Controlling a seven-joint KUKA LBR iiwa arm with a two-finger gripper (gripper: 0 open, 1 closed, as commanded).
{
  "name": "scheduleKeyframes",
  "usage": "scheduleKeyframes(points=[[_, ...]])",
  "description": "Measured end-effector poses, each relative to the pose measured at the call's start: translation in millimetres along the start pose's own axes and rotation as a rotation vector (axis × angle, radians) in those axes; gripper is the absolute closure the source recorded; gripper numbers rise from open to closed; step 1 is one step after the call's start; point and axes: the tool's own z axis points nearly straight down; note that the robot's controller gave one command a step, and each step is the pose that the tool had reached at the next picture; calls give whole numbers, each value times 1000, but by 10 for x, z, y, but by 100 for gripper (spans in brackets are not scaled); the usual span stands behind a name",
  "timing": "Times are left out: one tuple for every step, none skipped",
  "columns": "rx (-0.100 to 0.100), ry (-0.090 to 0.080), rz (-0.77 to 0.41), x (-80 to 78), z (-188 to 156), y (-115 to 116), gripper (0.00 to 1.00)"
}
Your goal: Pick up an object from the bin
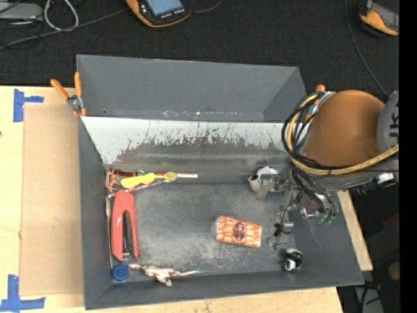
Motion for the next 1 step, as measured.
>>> scheduleKeyframes(points=[[1, -8, -2, -14, -43, 2, 0]])
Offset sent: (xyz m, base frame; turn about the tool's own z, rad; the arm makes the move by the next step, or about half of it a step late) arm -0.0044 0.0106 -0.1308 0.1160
